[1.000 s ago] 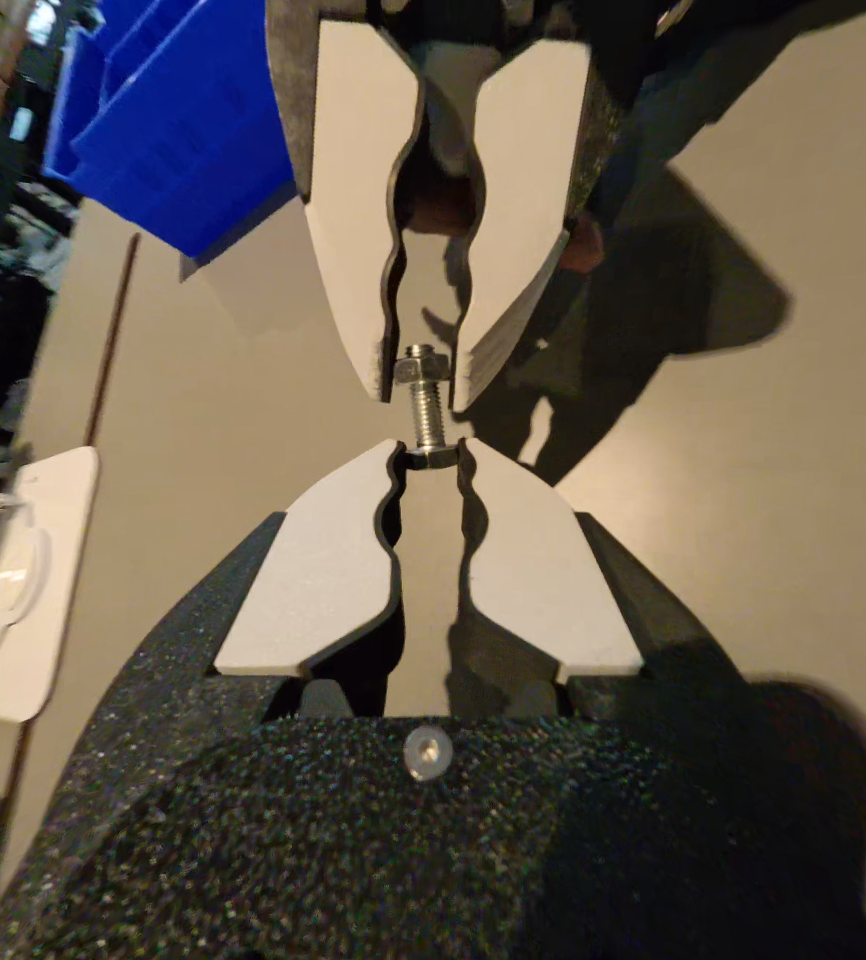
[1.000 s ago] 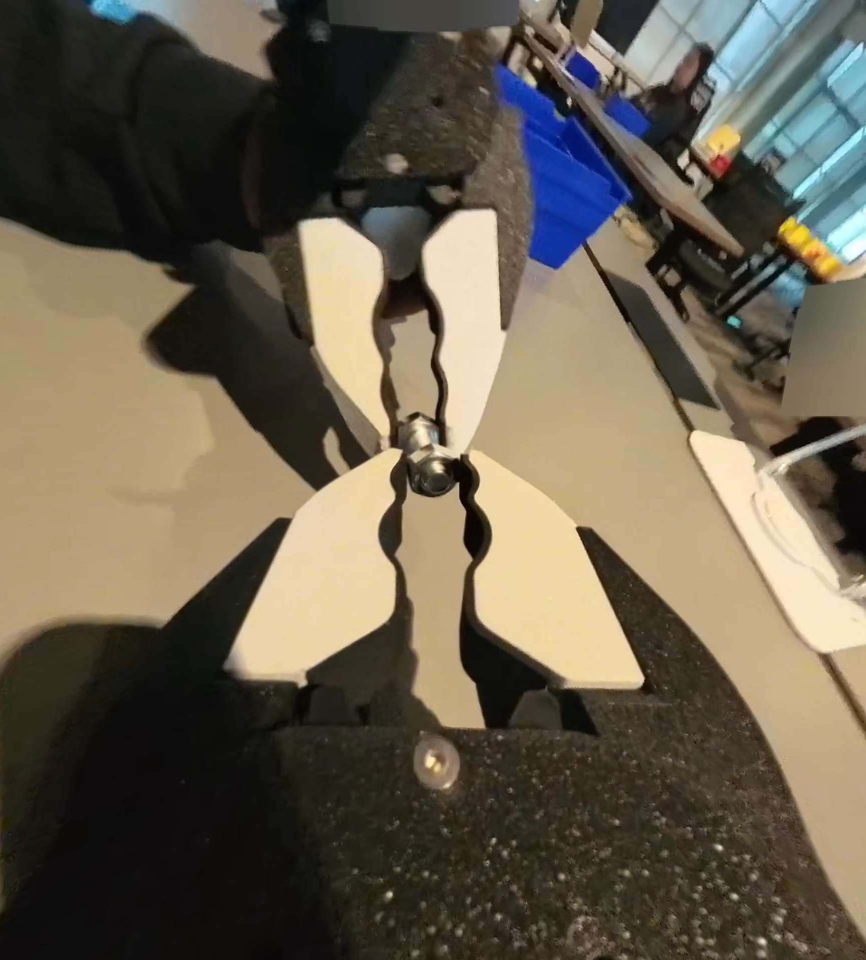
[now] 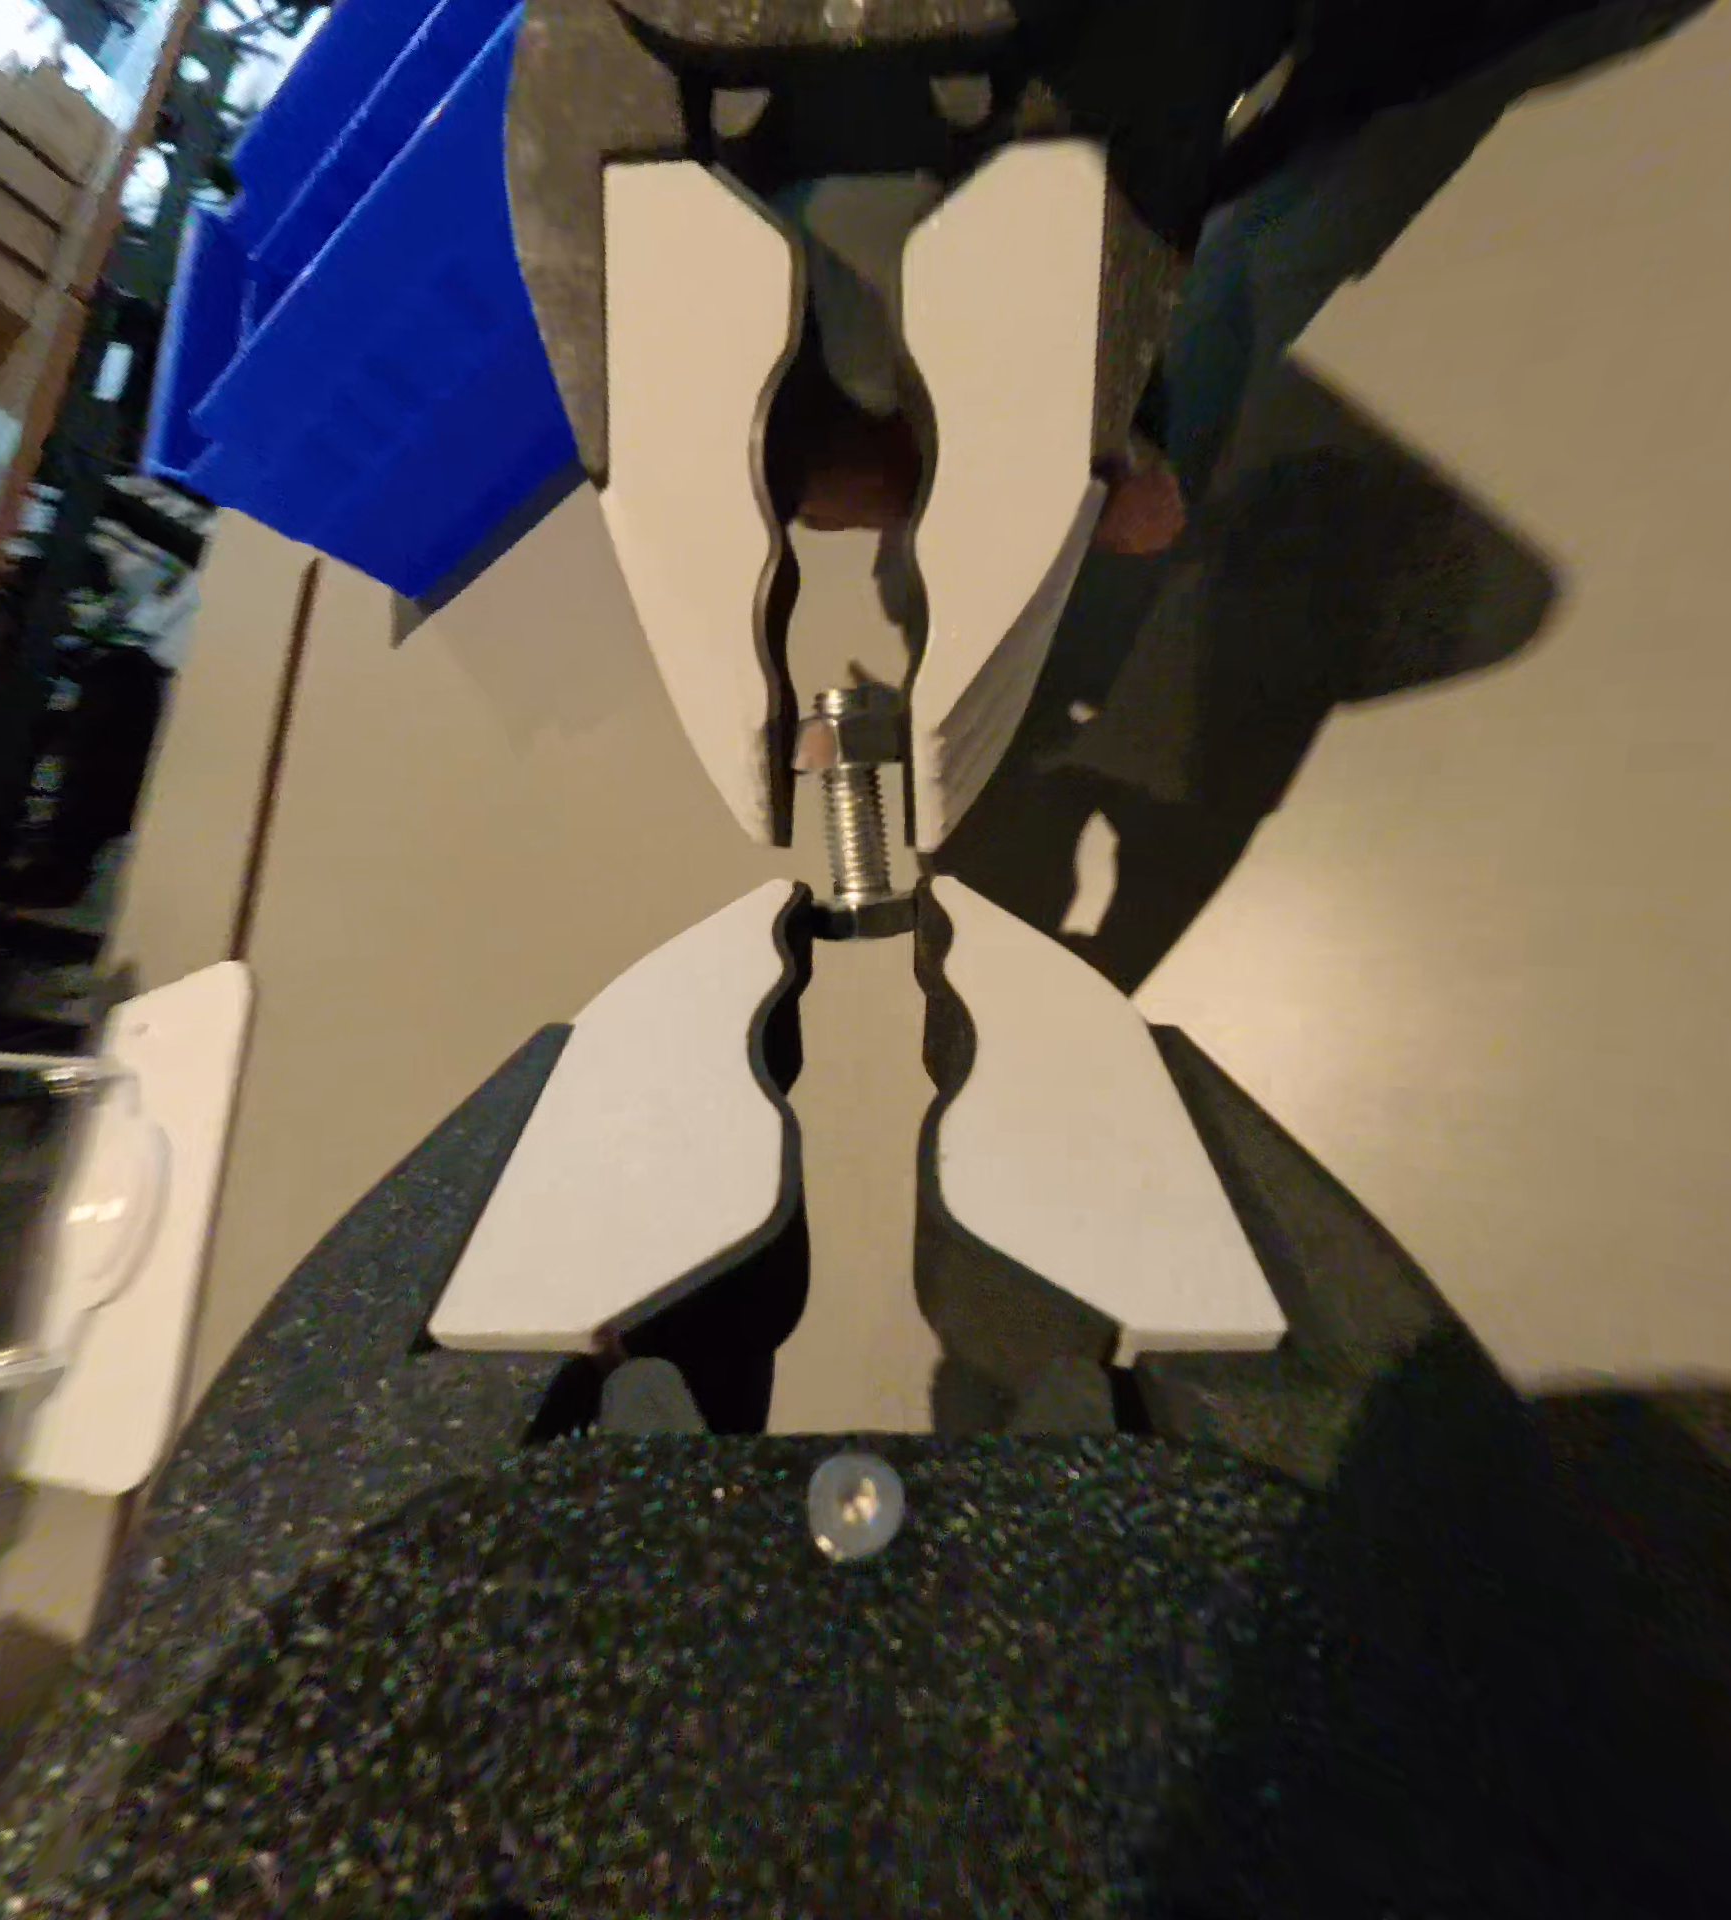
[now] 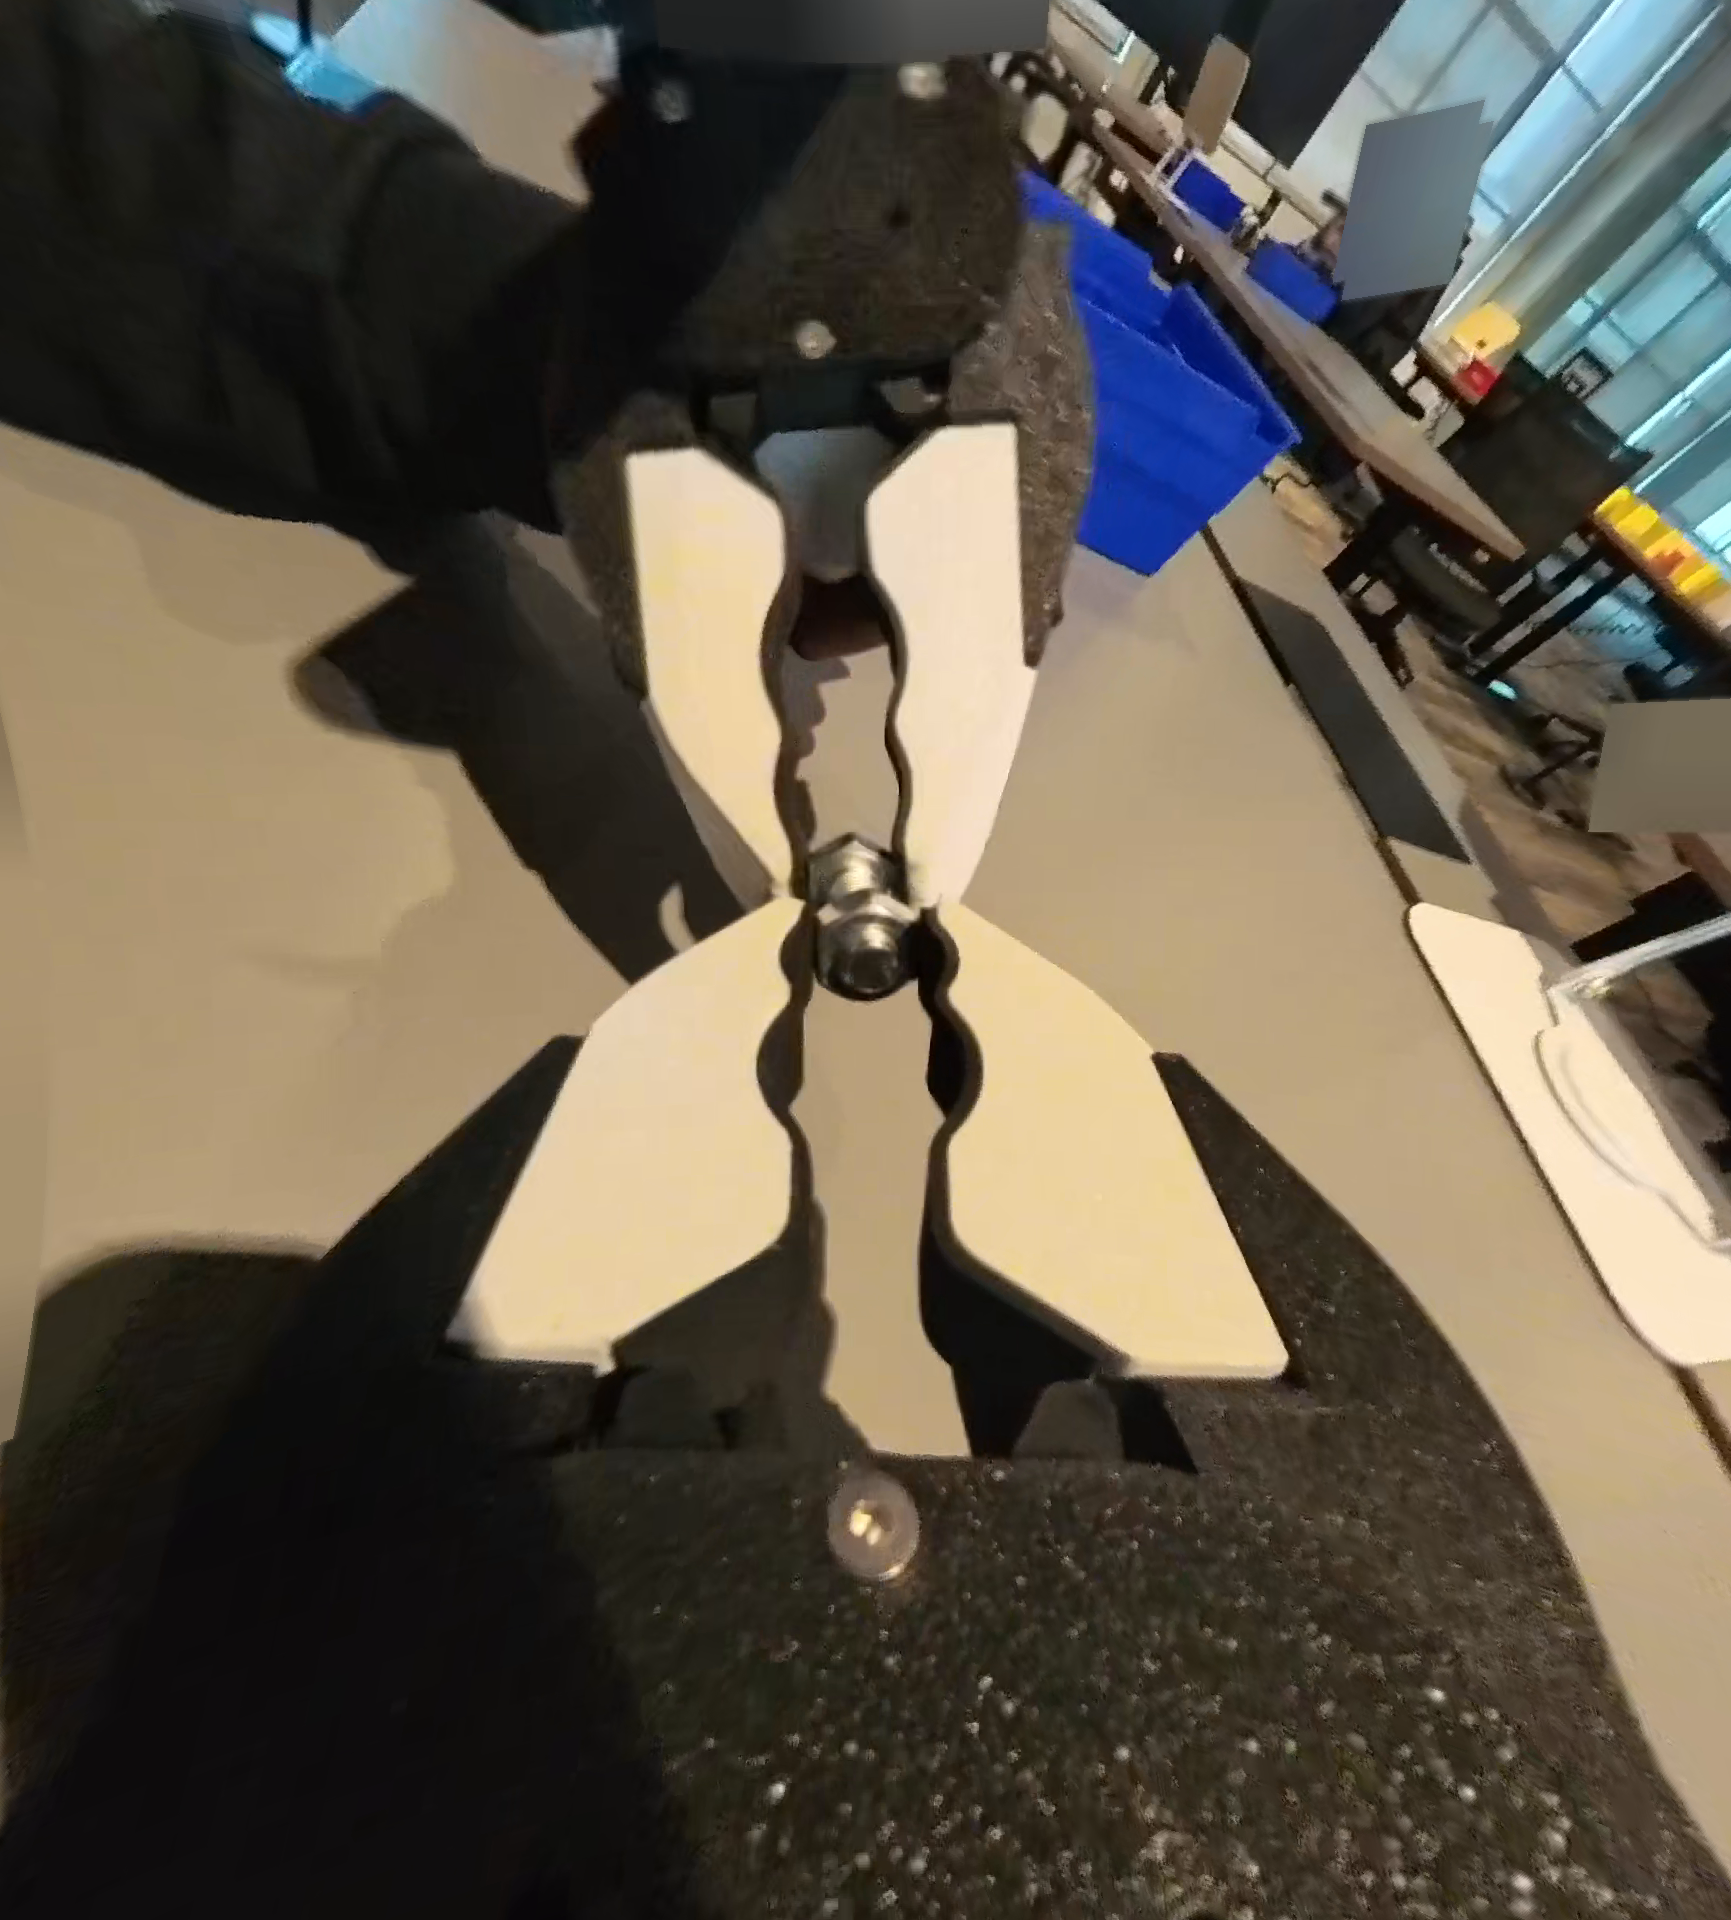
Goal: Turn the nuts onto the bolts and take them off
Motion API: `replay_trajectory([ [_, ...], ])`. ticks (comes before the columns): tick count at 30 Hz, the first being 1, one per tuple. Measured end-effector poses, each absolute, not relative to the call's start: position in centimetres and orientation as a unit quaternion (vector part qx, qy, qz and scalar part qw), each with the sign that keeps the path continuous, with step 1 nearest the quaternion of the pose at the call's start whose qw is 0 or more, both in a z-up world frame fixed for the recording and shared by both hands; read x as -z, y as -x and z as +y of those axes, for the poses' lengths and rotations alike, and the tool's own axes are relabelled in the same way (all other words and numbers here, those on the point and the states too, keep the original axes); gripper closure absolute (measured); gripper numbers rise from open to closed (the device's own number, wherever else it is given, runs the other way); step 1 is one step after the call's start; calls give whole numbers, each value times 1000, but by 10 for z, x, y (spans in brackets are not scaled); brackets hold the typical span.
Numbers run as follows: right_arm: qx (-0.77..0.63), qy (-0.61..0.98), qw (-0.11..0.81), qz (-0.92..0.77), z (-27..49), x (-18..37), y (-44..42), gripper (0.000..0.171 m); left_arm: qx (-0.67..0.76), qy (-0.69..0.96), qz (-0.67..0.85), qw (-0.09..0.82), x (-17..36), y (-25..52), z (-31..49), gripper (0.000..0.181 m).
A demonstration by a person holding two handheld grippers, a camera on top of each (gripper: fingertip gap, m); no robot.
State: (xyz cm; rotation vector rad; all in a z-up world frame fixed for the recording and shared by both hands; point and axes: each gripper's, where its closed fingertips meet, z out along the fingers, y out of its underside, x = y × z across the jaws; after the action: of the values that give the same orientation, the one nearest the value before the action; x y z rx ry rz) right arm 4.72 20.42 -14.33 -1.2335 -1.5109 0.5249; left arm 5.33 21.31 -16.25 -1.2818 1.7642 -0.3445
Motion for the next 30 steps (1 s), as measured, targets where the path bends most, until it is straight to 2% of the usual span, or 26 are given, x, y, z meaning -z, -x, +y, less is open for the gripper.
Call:
replay_trajectory([
  [5, -348, 598, 508, -513, 220, 132, -46, 152, 23, 501, 688, 524, 146, -51, 234, 163],
  [9, -446, 608, 489, -438, 226, 123, -45, 146, 6, 518, 675, 524, 145, -46, 242, 163],
  [12, -390, 590, 532, -466, 231, 120, -52, 140, 31, 542, 667, 510, 149, -41, 245, 163],
  [16, -243, 553, 593, -533, 233, 120, -61, 140, 50, 554, 664, 500, 149, -39, 244, 163],
  [18, -219, 545, 599, -545, 228, 117, -60, 142, 55, 555, 665, 497, 148, -40, 242, 163],
  [27, -315, 523, 638, -470, 188, 49, -61, 146, 74, 552, 678, 480, 142, -44, 219, 163],
  [30, -342, 526, 616, -477, 183, 55, -56, 146, 77, 546, 685, 476, 139, -44, 206, 163],
])
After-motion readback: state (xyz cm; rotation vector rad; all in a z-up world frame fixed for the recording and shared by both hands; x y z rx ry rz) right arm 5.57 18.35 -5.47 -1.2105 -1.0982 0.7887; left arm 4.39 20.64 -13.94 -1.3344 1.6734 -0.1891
